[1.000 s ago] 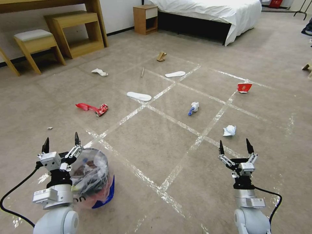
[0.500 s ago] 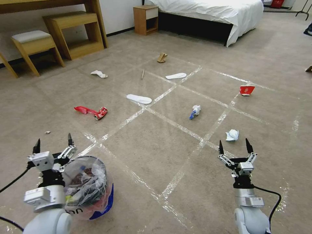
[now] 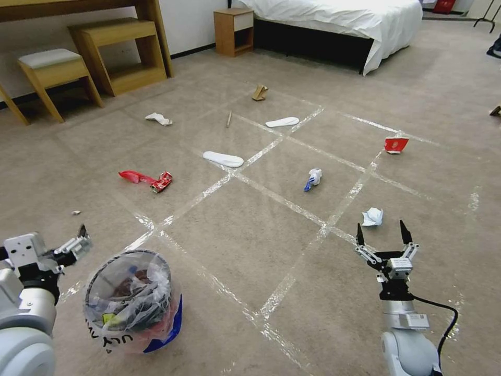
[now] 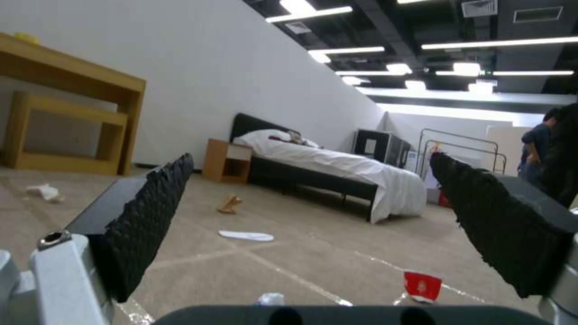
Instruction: Pick up the trash bin and place the garbage on the floor into it.
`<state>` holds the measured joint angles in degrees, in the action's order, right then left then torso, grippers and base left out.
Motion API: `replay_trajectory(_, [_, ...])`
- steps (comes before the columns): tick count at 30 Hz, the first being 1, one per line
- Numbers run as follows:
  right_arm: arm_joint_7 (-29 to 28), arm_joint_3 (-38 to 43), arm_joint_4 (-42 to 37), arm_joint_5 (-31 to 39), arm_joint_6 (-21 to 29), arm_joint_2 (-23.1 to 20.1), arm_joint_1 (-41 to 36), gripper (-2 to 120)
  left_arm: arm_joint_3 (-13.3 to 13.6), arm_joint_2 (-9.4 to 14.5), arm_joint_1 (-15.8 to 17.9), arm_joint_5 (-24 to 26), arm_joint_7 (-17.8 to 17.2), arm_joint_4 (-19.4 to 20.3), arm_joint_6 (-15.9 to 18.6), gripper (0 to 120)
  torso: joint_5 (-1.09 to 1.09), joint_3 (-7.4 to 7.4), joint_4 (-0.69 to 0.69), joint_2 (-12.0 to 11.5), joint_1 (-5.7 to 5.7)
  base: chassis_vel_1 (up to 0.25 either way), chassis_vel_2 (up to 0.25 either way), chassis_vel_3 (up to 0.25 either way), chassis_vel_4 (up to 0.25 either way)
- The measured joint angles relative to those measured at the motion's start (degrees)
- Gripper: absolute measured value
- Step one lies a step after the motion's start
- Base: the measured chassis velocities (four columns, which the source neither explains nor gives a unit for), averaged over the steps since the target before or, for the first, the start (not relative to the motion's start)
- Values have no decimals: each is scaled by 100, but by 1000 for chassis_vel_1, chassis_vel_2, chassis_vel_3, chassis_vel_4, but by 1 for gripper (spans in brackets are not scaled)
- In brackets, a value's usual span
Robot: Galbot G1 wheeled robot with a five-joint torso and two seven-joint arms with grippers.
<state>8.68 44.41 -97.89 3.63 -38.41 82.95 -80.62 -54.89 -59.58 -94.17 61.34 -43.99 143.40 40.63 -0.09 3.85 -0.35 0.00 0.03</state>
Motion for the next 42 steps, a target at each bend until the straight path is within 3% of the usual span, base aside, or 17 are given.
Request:
replay_trajectory(2, [5, 13, 23, -1, -32, -12, -23, 100, -63, 312, 190, 1270, -599, 28, 195, 100, 1, 0, -1, 0, 0, 0, 0, 0, 0])
replay_trajectory(3, [5, 13, 23, -1, -32, -12, -23, 100, -63, 312, 190, 1270, -599, 28, 195, 100, 1, 0, -1, 0, 0, 0, 0, 0, 0])
replay_trajectory(6, [9, 18, 15, -3, -40, -11, -46, 100, -126, 605, 280, 2627, -1022, -114, 240, 100, 1, 0, -1, 0, 0, 0, 0, 0, 0])
replay_trajectory(7, [9, 18, 15, -3, -40, -11, -46, 100, -126, 605, 280, 2627, -1022, -114, 240, 100, 1, 0, -1, 0, 0, 0, 0, 0, 0])
replay_trajectory(9, [11, 19, -23, -5, -41, -7, -57, 100, -41, 769, 258, 3153, -1130, -301, 238, 100, 1, 0, 1, 0, 0, 0, 0, 0, 0])
replay_trajectory(13, [11, 21, -30, -8, -41, -7, -68, 100, 88, 933, 294, 3309, -1158, -572, 226, 100, 0, 1, 0, 0, 0, 0, 0, 0, 0])
replay_trajectory(17, [12, 31, -26, -9, -41, -15, -87, 100, 342, 1499, 355, 3543, -1250, -1386, 190, 100, 1, 1, 0, 0, 0, 0, 0, 0, 0])
replay_trajectory(21, [12, 43, -32, -2, -41, -23, -93, 100, 360, 1614, 304, 3467, -1257, -1773, 178, 100, 0, 1, 0, 0, 0, 0, 0, 0, 0])
replay_trajectory(35, [23, 130, -29, 77, -40, -88, -84, 100, 350, 1548, 169, 3202, -1296, -2100, 161, 100, 2, 1, 0, 0, 0, 0, 0, 0, 0])
replay_trajectory(42, [30, 108, 7, 73, -33, -68, -41, 100, 517, 1314, 274, 3043, -1146, -2504, 158, 100, 2, 1, 0, 0, 0, 0, 0, 0, 0])
